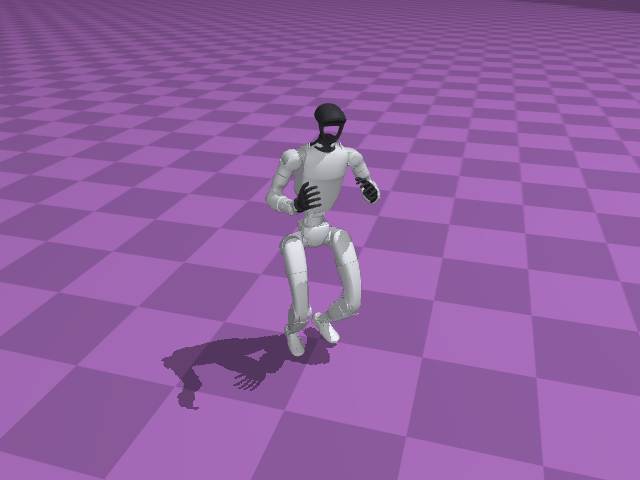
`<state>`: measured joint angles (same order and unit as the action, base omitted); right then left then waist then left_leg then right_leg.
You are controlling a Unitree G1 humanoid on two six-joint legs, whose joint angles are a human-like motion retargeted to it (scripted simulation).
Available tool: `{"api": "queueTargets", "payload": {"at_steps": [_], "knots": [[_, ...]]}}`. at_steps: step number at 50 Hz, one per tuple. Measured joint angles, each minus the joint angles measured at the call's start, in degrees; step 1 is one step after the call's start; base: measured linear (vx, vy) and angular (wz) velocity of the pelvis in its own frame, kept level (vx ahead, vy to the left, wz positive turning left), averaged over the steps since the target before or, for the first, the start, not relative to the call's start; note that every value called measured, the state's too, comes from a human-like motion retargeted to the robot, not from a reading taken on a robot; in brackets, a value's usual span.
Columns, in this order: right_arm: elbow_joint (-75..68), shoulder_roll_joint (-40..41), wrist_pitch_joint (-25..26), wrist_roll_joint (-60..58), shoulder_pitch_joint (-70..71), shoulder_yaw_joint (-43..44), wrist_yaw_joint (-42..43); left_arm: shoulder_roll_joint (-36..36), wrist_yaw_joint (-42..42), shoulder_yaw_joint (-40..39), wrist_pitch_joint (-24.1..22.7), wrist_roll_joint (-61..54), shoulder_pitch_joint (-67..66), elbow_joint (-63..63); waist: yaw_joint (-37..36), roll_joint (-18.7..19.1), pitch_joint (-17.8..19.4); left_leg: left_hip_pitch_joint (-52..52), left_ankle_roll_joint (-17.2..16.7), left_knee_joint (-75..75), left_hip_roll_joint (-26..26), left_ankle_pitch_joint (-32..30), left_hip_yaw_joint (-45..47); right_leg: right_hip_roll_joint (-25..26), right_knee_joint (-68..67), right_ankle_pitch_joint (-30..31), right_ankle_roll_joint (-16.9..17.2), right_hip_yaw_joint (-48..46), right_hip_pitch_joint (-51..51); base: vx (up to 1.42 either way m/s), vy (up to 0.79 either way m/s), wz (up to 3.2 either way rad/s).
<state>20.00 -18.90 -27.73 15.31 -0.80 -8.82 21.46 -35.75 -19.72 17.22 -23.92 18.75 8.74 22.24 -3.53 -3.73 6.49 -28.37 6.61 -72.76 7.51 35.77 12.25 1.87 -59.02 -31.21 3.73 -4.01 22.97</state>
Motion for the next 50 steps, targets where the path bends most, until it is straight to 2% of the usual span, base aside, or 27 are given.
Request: {"api": "queueTargets", "payload": {"at_steps": [3, 7, 10, 14, 18, 25, 30, 38, 40, 43, 46, 50], "knots": [[1.76, -0.12, -0.45, -1.81, 4.21, 2.16, 0.81, 1.02, -0.35, -1.15, -0.33, -0.6, -4.14, -1.82, -0.64, 1.08, 0.32, 2.45, 0.44, 3.15, -0.68, 0.87, 2.79, -1.86, -2.34, 1.04, 1.46, -2.46, -0.08, 0.04, -0.03, 2.0], [5.14, -1.33, -1.38, -6.09, 10.06, 5.03, 2.94, 1.11, -2.12, -3.67, -0.51, 0.38, -10.25, -4.58, 0.08, 0.53, 0.23, 5.18, 1.96, 10.05, -5.82, 2.34, 3.59, -6.45, -11.57, 6.16, 2.94, -3.63, 3.75, 0.01, 0.03, 1.72], [7.1, -2.98, -1.46, -10.45, 14.0, 6.93, 4.29, 0.63, -3.49, -6.01, -0.37, 1.99, -13.71, -6.95, 1.09, -0.3, 0.2, 5.74, 2.92, 13.92, -10.01, 2.88, 2.04, -7.91, -18.25, 6.11, 3.11, -2.23, 8.51, 0.0, 0.06, 1.47], [7.54, -4.89, -1.1, -15.56, 16.97, 7.91, 5.62, 0.77, -5.23, -8.84, 0.08, 2.38, -16.1, -10.23, 2.04, -0.7, 0.05, 4.98, 3.3, 17.51, -13.83, 2.89, -1.18, -7.67, -18.89, 4.63, 2.23, -0.12, 15.48, 0.03, 0.08, 1.26], [6.14, -5.82, -0.92, -16.66, 16.38, 7.55, 5.87, 2.15, -6.46, -10.46, 0.14, 0.37, -16.29, -11.97, 1.81, -0.15, -0.54, 3.56, 3.0, 20.11, -15.72, 2.54, -4.33, -4.95, -10.06, 3.71, 2.37, 2.06, 21.47, 0.06, 0.06, 1.02], [1.07, -3.77, 0.57, -11.35, 9.3, 6.04, 4.27, 4.82, -5.99, -10.64, -0.39, -5.12, -14.21, -13.03, -0.98, 0.98, -2.1, 2.73, 1.36, 22.64, -17.12, 0.91, -8.83, -0.7, 5.9, 7.51, 3.76, 3.61, 24.2, 0.1, 0.0, 0.7], [-1.54, -1.22, 2.01, -7.59, 4.1, 4.71, 2.5, 7.11, -3.88, -9.84, -0.18, -9.6, -13.01, -12.26, -2.02, 1.28, -1.29, 2.91, 0.28, 17.68, -17.61, 1.2, -10.24, -0.9, 2.12, 8.03, 2.56, 2.66, 22.64, 0.14, -0.05, 0.56], [-2.37, 0.07, 2.44, -1.78, 0.78, 4.69, -0.94, 9.24, 2.09, -8.79, 0.08, -18.45, -12.8, -12.51, -2.32, 2.58, 0.62, 2.86, -2.84, 8.85, -13.95, -5.63, -8.59, -1.27, -2.11, 7.48, 0.61, -1.25, 18.02, 0.15, -0.07, 0.42], [-1.91, -0.06, 1.92, -0.73, 0.54, 4.75, -1.34, 9.58, 3.05, -8.86, -0.13, -19.9, -13.29, -12.36, -2.28, 2.59, 0.62, 2.51, -3.87, 8.19, -13.72, -7.71, -8.38, -1.26, -3.36, 8.93, 0.7, -2.27, 17.49, 0.09, -0.05, 0.12], [-1.12, -0.3, 1.18, 0.58, -0.01, 4.67, -1.99, 9.9, 3.76, -9.4, 0.03, -20.88, -14.23, -11.66, -1.85, 2.35, 0.49, 2.87, -4.73, 8.9, -13.85, -9.47, -8.09, -1.18, -6.02, 15.88, 2.45, -3.18, 18.42, 0.06, -0.04, 0.04], [-0.81, -0.44, 0.9, 1.43, -0.3, 4.26, -2.63, 9.94, 3.89, -9.93, 0.74, -21.36, -14.99, -10.92, -1.0, 1.59, 0.33, 4.1, -3.67, 10.68, -14.01, -9.23, -7.27, -0.85, -8.82, 18.99, 3.9, -2.92, 20.62, 0.0, 0.0, 0.0], [-0.13, -0.8, 1.61, 2.54, 0.13, 4.05, -4.06, 9.96, 4.3, -9.77, 1.97, -21.61, -12.48, -10.2, 0.45, -0.09, 0.62, 6.69, -1.35, 13.4, -15.23, -4.46, -6.78, -0.47, -13.41, 17.81, 5.26, -1.5, 24.13, 0.0, 0.0, 0.0]]}}
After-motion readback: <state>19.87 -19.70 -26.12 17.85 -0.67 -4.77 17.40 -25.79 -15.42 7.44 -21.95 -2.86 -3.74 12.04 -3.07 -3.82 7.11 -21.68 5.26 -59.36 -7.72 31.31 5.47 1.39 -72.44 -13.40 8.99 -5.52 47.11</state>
